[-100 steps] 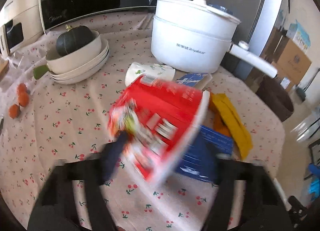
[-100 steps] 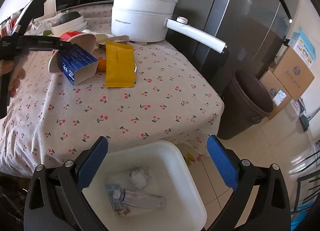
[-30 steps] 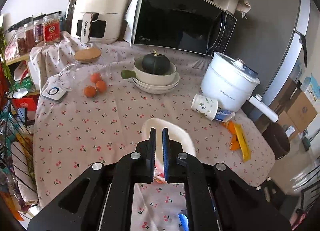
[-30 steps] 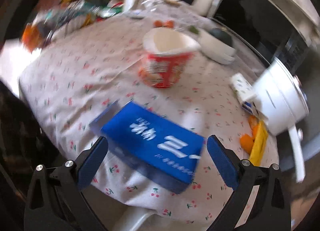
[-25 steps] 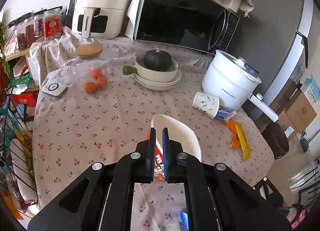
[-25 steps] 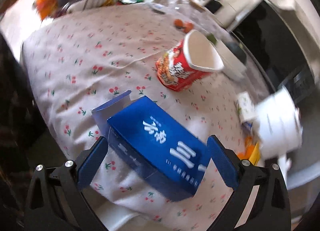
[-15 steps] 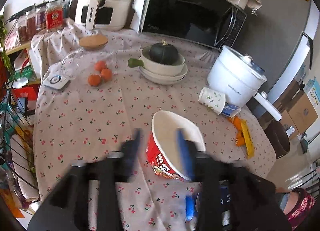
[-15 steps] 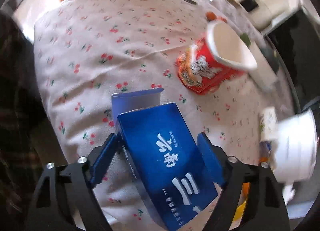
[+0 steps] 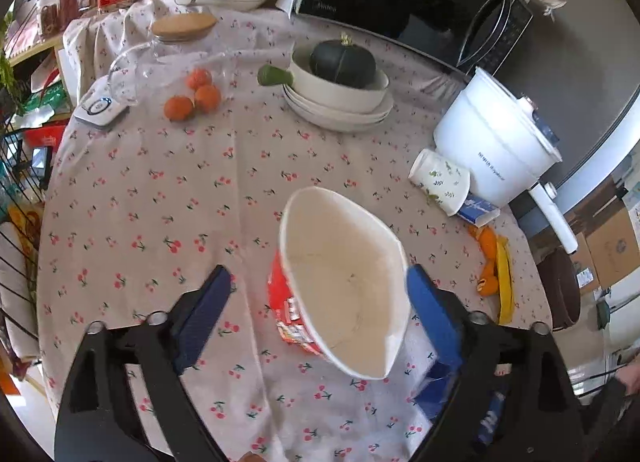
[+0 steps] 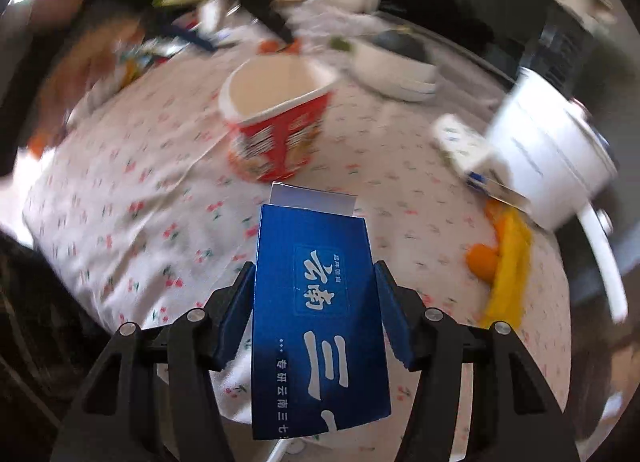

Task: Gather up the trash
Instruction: 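Carry the noodle cup and blue carton toward the white bin with both tools, then open the right tool over the bin to drop the carton while the left tool drops the noodle cup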

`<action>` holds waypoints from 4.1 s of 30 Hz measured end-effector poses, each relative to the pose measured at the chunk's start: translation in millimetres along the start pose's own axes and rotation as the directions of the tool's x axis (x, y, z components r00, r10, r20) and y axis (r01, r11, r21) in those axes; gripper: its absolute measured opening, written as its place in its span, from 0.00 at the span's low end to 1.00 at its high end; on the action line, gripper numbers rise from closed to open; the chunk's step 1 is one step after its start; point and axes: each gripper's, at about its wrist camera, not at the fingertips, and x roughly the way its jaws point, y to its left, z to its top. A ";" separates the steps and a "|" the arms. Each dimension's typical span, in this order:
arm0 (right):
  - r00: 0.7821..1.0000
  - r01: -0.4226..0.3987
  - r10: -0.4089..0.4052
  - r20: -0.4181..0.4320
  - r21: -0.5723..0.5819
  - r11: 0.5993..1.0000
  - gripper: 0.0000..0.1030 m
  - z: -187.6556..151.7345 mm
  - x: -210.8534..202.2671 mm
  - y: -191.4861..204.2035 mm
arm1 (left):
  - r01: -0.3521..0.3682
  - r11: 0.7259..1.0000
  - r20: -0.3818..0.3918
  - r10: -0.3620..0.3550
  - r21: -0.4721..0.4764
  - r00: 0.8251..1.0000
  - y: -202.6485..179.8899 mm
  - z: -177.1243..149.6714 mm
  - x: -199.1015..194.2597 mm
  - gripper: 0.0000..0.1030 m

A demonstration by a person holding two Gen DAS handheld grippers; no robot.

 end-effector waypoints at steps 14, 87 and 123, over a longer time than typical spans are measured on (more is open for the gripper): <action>0.990 0.104 -0.122 0.070 0.219 0.970 0.56 -8.6 -37.4 -43.3 | -0.171 0.982 -0.040 0.175 0.080 0.984 -39.7 -5.6 47.1 0.93; 0.895 0.379 -0.443 -0.047 0.603 0.702 0.78 -170.7 -165.4 -90.1 | 0.212 0.849 0.221 -0.352 0.484 0.909 -181.4 -147.8 -108.1 0.56; 0.726 0.602 -0.662 -0.188 0.639 0.479 0.91 -210.5 -190.9 -138.1 | 0.384 0.717 -0.186 -0.342 0.582 0.921 -247.2 -216.9 -30.2 0.67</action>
